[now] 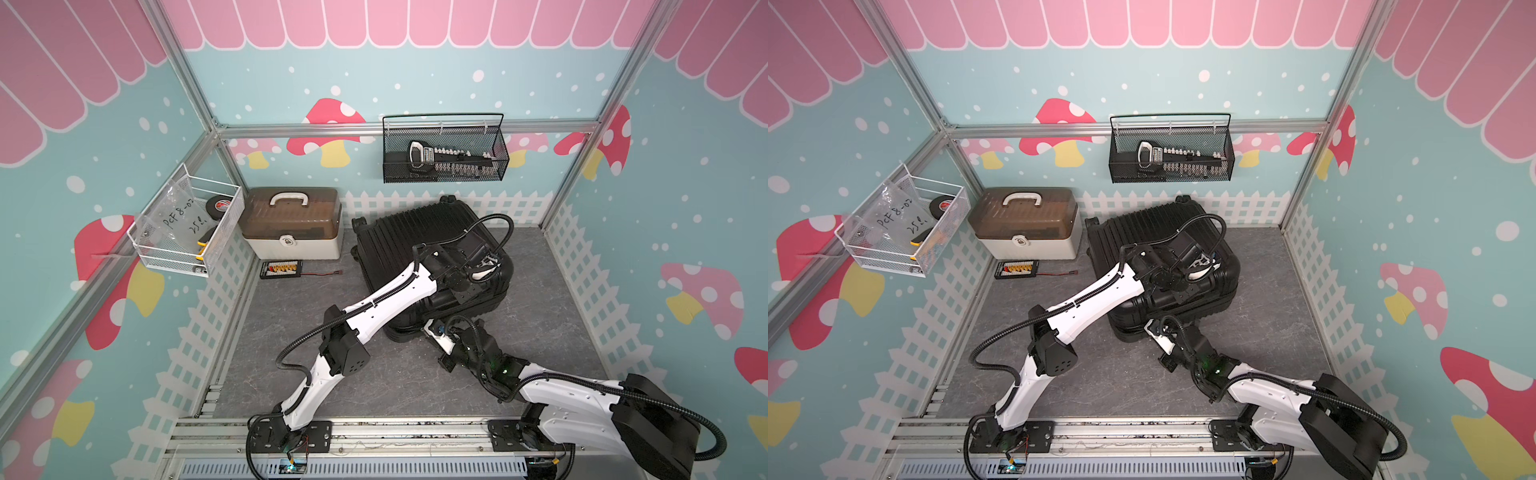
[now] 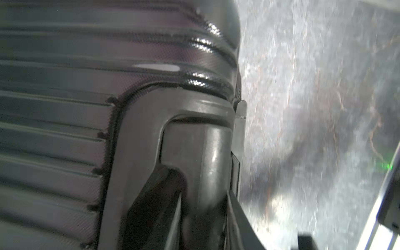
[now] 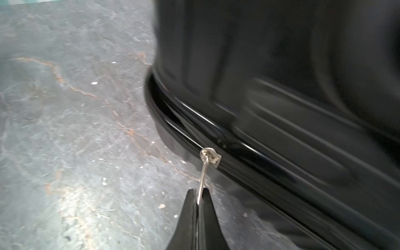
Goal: Close the suitcase zippers
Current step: Zip the zipper on the suitcase.
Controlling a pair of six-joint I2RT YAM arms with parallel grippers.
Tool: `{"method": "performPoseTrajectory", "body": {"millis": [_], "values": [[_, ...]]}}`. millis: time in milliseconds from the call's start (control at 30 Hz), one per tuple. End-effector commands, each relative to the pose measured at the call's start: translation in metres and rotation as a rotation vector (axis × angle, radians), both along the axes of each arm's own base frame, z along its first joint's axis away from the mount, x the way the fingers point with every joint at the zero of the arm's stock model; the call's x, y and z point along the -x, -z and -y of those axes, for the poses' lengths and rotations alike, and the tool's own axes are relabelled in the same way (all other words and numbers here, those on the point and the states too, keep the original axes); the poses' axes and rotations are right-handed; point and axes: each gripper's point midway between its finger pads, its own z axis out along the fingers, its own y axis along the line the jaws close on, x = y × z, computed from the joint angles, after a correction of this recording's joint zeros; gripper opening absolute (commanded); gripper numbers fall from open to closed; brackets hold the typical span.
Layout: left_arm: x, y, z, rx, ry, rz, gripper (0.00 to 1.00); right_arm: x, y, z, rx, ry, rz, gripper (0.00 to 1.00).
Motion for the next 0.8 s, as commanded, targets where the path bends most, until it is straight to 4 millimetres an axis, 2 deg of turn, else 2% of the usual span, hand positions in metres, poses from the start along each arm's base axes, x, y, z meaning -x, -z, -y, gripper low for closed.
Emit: {"method": "performPoseTrajectory", "body": {"millis": [0, 167, 533, 667, 767], "values": [[-0.052, -0.018, 0.009, 0.130, -0.160, 0.116, 0.15, 0.026, -0.040, -0.041, -0.129, -0.211, 0.064, 0.00], [-0.059, -0.018, 0.016, 0.170, -0.181, 0.118, 0.15, 0.033, -0.045, -0.049, -0.145, -0.242, 0.071, 0.00], [-0.061, -0.010, 0.046, 0.314, -0.192, 0.039, 0.13, 0.054, -0.060, -0.069, -0.209, -0.315, 0.079, 0.00], [-0.060, -0.008, 0.054, 0.363, -0.200, 0.002, 0.10, 0.051, -0.064, -0.071, -0.224, -0.289, 0.079, 0.00], [-0.056, -0.015, 0.060, 0.407, -0.187, -0.031, 0.11, 0.045, -0.061, -0.069, -0.219, -0.244, 0.071, 0.00]]}}
